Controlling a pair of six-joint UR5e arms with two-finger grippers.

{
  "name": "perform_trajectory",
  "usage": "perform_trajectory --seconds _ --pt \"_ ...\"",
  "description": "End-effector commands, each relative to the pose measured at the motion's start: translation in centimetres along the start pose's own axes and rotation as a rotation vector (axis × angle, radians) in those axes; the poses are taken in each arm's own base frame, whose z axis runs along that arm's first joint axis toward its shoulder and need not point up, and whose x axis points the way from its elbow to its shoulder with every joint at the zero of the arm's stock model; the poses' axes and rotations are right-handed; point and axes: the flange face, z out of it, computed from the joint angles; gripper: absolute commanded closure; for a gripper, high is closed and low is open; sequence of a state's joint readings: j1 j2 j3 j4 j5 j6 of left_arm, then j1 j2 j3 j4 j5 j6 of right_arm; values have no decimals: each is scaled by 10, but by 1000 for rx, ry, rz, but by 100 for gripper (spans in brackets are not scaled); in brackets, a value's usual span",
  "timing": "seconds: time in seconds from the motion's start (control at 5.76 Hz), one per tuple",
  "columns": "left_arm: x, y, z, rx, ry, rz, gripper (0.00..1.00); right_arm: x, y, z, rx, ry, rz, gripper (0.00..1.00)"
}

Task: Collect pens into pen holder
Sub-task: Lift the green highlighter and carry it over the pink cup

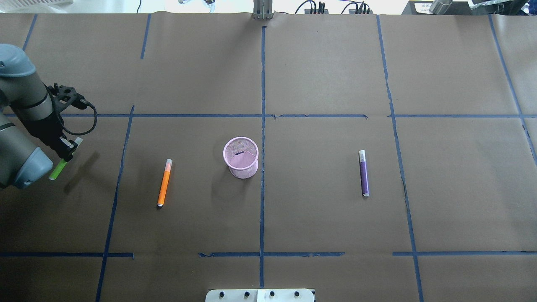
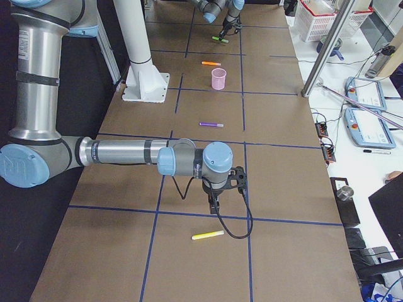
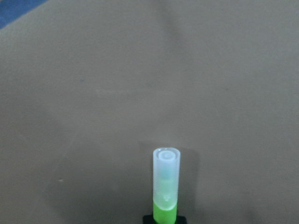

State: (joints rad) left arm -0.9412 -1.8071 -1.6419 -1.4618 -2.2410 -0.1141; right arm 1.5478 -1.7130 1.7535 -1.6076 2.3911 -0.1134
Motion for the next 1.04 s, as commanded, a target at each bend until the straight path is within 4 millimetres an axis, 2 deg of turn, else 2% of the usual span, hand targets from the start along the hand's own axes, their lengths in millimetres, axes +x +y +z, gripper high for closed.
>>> perform_trajectory --seconds 0.0,0.17,0.35,0.52,0.69,0.87 --pt "47 -9 -87 182 -24 48 100 0 -1 0 1 0 1 0" --pt "84 -17 -133 282 -12 -13 100 0 -1 0 1 0 2 0" --pt "130 -42 -186 379 35 -77 100 0 -1 0 1 0 2 0" --pt "156 -54 -217 466 69 -123 100 0 -1 0 1 0 4 0" --pt "171 -62 -231 671 96 -156 100 -1 -2 -1 2 0 6 0" --pt "202 -64 -225 792 158 -145 100 -1 -2 -1 4 0 1 0"
